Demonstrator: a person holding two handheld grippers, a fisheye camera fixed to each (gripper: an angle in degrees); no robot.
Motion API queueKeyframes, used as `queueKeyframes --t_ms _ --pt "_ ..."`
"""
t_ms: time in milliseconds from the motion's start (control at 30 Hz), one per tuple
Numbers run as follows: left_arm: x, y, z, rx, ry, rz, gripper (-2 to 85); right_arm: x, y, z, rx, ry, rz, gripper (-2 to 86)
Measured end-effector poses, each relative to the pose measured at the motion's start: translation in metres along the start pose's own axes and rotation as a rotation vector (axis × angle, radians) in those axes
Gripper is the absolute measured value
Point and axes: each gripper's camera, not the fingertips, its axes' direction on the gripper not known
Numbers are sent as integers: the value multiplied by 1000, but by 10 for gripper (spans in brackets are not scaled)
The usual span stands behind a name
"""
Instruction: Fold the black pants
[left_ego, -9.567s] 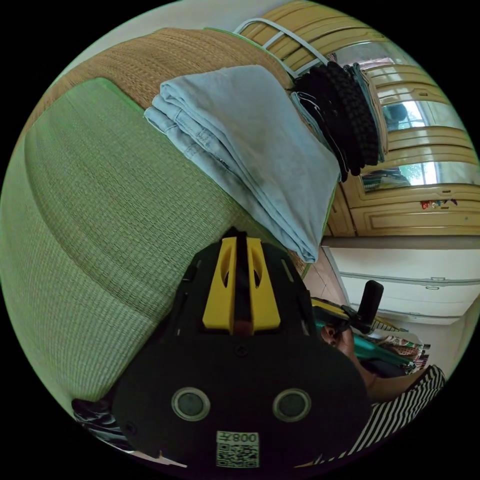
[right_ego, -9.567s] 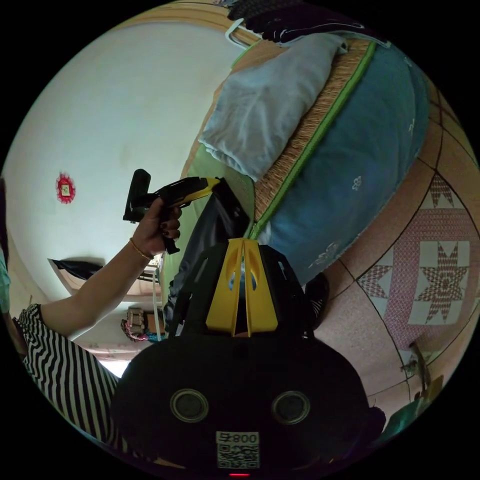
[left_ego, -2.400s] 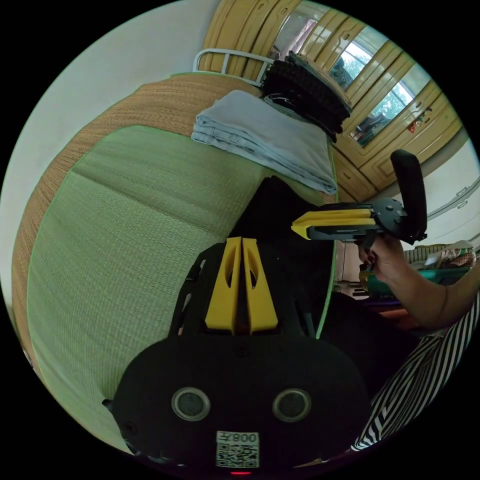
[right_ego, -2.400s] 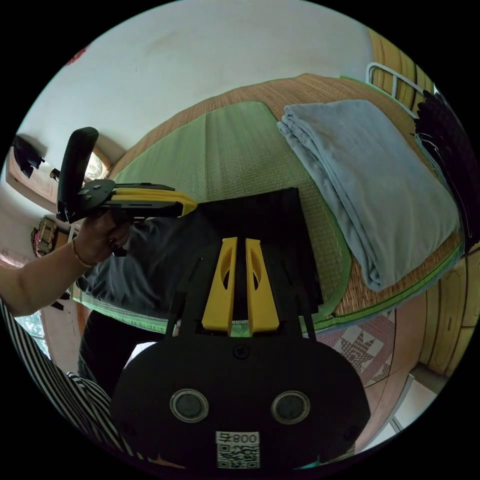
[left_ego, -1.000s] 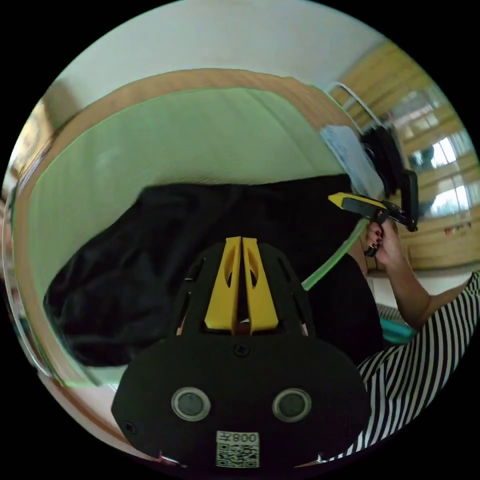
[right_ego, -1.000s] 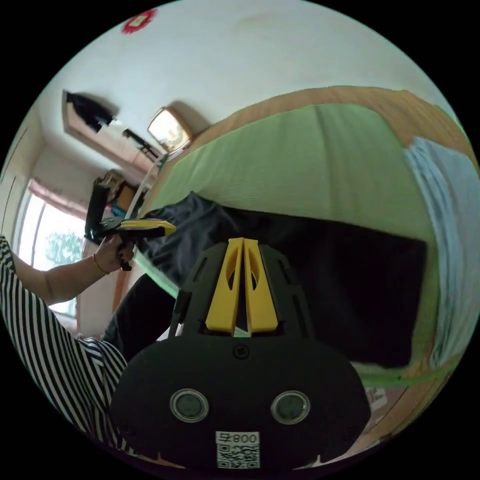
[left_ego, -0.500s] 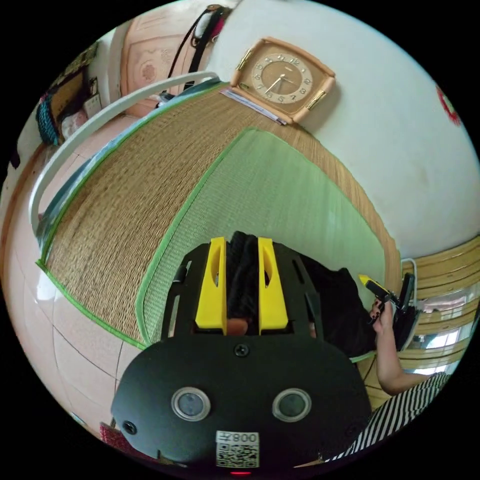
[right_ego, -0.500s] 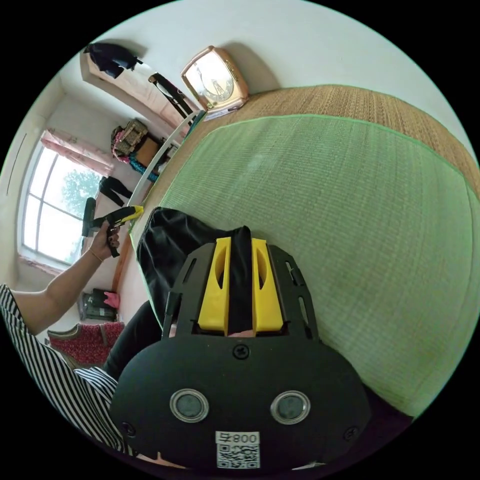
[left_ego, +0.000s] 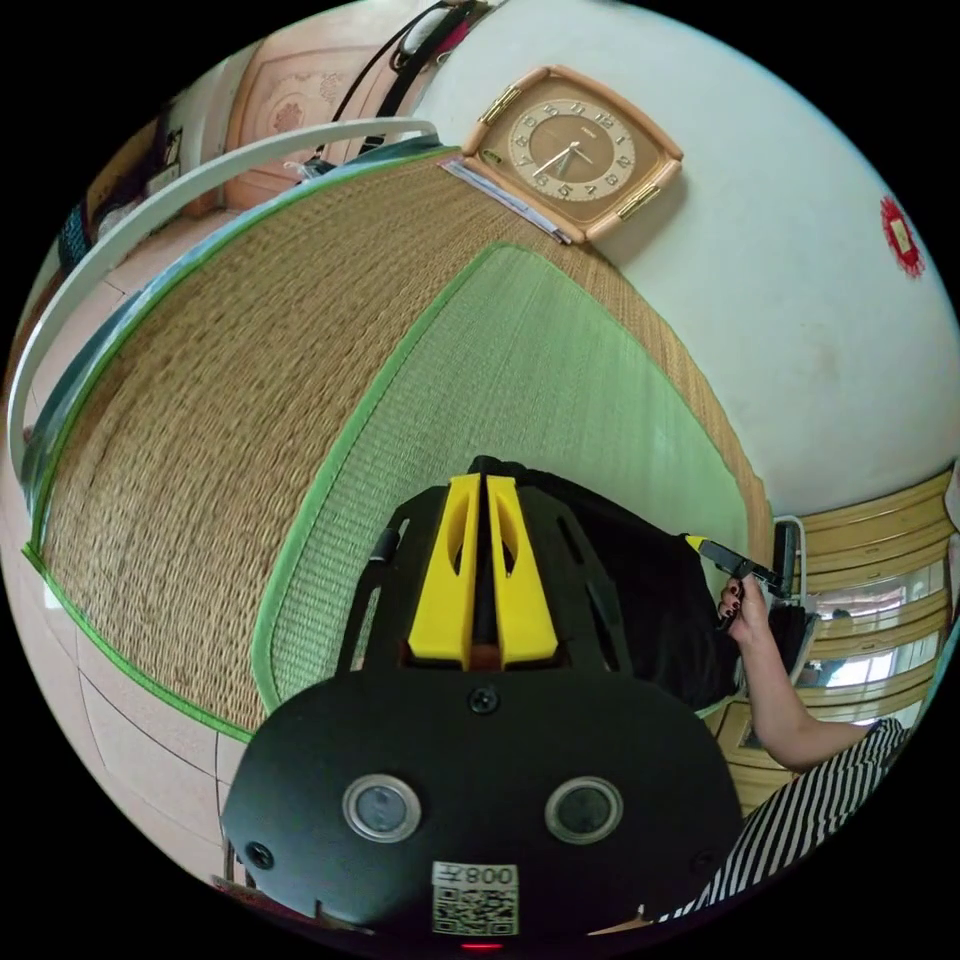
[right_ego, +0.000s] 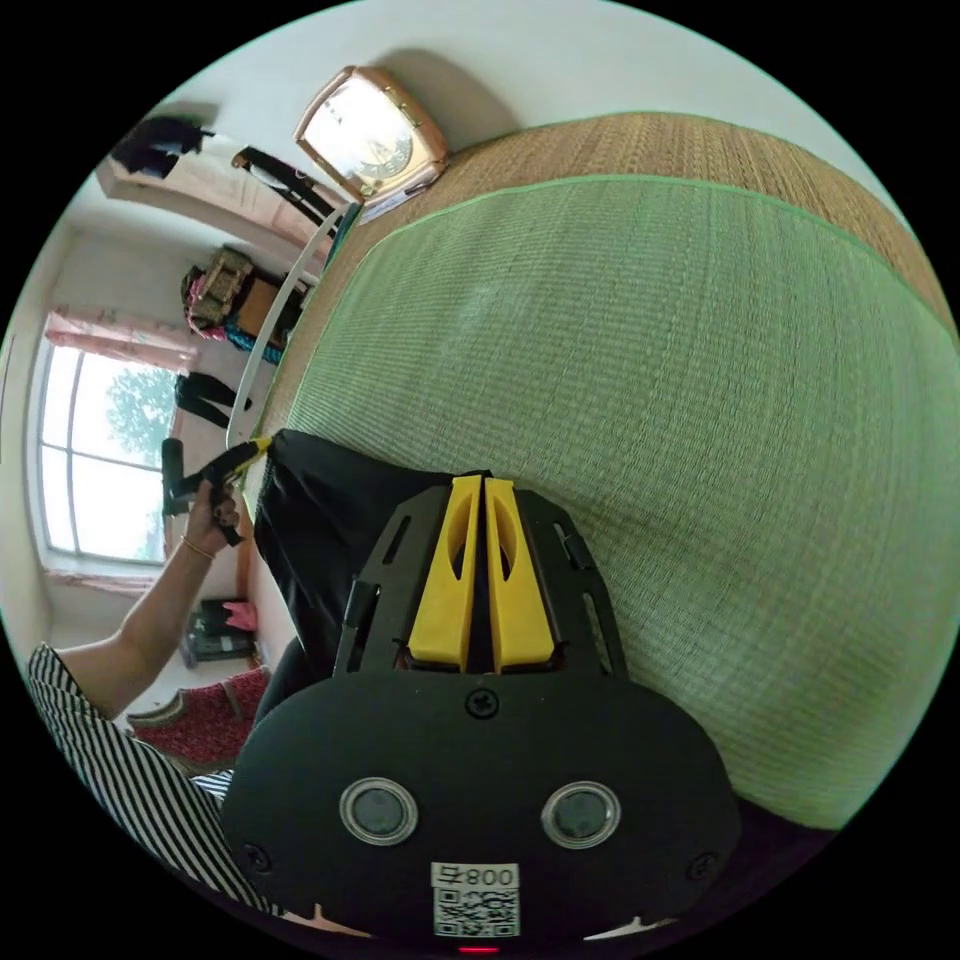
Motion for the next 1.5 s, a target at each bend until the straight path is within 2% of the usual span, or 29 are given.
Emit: queueKeyframes --t_ms 200,300,367,500,633,700,800,900,1200,1300,1500 --pt "-49 31 -28 40 65 36 74 -18 5 19 57 124 -4 1" --pt "-75 58 -35 15 45 10 87 -37 24 25 98 133 -40 1" --pt "-99 76 -30 -12 108 -64 91 -57 40 36 79 135 -91 0" --pt "-130 88 -16 2 335 -185 91 -115 80 83 -41 79 -263 -2" --pt "-147 90 -8 41 431 -278 72 -157 104 143 -201 127 -396 -3" --pt "-147 89 -15 102 442 -271 52 -165 111 160 -214 192 -425 -2" --pt "-138 82 -25 127 376 -199 39 -171 116 167 -204 189 -421 -1" --pt "-134 80 -19 77 272 -182 34 -177 122 172 -207 187 -447 1" --pt "-110 88 -10 51 245 -214 38 -200 154 173 -168 273 -509 2" --pt "-84 91 -20 94 220 -167 42 -206 158 162 -206 278 -486 2" --pt "-3 107 -29 133 79 -44 20 -195 195 106 -78 267 -383 2"
